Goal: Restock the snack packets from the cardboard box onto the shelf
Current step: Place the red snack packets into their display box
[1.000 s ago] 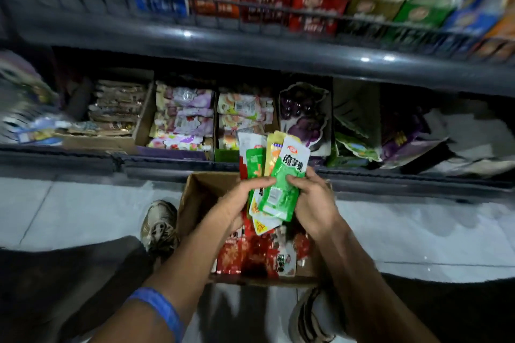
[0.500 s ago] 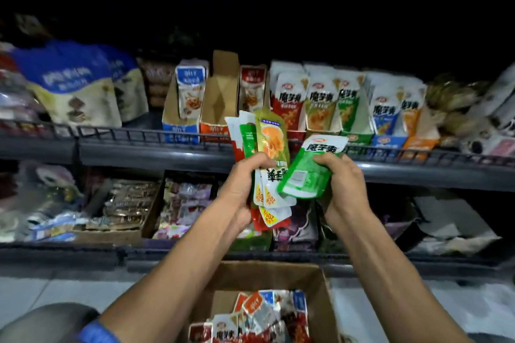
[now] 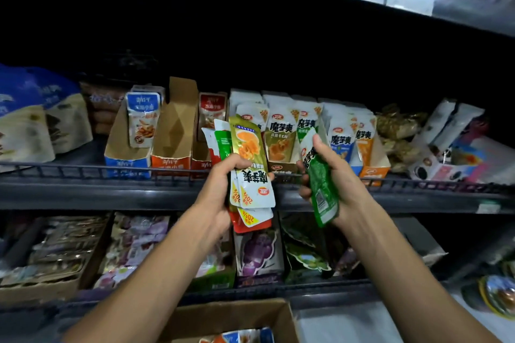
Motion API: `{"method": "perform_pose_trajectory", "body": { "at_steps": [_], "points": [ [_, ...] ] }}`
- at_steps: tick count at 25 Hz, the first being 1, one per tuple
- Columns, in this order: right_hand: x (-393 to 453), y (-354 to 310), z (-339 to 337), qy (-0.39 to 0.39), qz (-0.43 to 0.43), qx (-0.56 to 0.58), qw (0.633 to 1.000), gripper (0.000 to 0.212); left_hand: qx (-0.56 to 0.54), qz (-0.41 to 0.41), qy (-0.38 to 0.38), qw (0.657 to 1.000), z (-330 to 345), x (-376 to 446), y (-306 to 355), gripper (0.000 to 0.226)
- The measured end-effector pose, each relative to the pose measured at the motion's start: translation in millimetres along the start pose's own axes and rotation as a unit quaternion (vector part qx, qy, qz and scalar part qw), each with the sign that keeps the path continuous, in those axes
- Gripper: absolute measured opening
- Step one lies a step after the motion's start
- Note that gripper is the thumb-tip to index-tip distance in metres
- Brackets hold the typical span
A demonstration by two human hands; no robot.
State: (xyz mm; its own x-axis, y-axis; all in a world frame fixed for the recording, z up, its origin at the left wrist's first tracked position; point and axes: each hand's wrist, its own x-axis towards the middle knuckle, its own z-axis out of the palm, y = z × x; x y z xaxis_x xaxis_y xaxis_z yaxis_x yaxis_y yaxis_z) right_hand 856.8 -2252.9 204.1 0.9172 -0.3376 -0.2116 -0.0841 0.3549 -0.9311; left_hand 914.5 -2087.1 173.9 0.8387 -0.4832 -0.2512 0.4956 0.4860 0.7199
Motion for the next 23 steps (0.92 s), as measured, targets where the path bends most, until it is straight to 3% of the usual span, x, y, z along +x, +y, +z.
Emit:
{"method": "perform_pose_trajectory", "body": {
  "at_steps": [2, 4, 6, 9, 11, 15, 18, 19, 21, 22, 23],
  "points": [
    [7, -10, -2, -0.007, 0.007, -0.008, 1.000, 0.061, -0.014, 0.013, -0.011, 1.000, 3, 7, 5, 0.015],
    [11, -16, 3, -0.010, 0.014, 0.021, 1.000, 0.036, -0.034, 0.022, -0.014, 0.999, 5, 11, 8, 0.017],
    [22, -21, 8, 0.020, -0.010, 0.043, 0.999, 0.007, -0.052, 0.016, -0.020, 0.998, 6, 13, 9, 0.034],
    [46, -44, 3, 0.091, -0.141, 0.010, 0.986, 0.042, -0.066, 0.005, -0.019, 0.998, 5, 16, 10, 0.050],
    [65, -67, -6, 0.129, -0.264, -0.094, 0.951, 0.053, -0.055, 0.004, -0.015, 0.998, 4, 16, 12, 0.040],
    [98, -91, -19, 0.158, -0.325, -0.200, 0.911, 0.036, -0.040, 0.000, -0.004, 0.999, -1, 15, 15, 0.023],
    [120, -87, -18, 0.152, -0.325, -0.234, 0.904, 0.018, -0.040, -0.003, -0.003, 0.999, 0, 14, 17, 0.026],
    [128, -85, -20, 0.141, -0.333, -0.265, 0.894, 0.024, -0.040, -0.004, -0.005, 0.999, 0, 14, 17, 0.030],
    [140, -81, -28, 0.130, -0.377, -0.362, 0.842, 0.032, -0.041, -0.004, -0.008, 0.999, 0, 15, 17, 0.034],
    [146, -78, -34, 0.131, -0.404, -0.432, 0.795, 0.029, -0.041, -0.004, -0.008, 0.999, 0, 15, 17, 0.032],
    [149, -75, -38, 0.144, -0.412, -0.555, 0.708, 0.020, -0.040, -0.005, -0.007, 0.999, -1, 16, 17, 0.031]
  ]
}}
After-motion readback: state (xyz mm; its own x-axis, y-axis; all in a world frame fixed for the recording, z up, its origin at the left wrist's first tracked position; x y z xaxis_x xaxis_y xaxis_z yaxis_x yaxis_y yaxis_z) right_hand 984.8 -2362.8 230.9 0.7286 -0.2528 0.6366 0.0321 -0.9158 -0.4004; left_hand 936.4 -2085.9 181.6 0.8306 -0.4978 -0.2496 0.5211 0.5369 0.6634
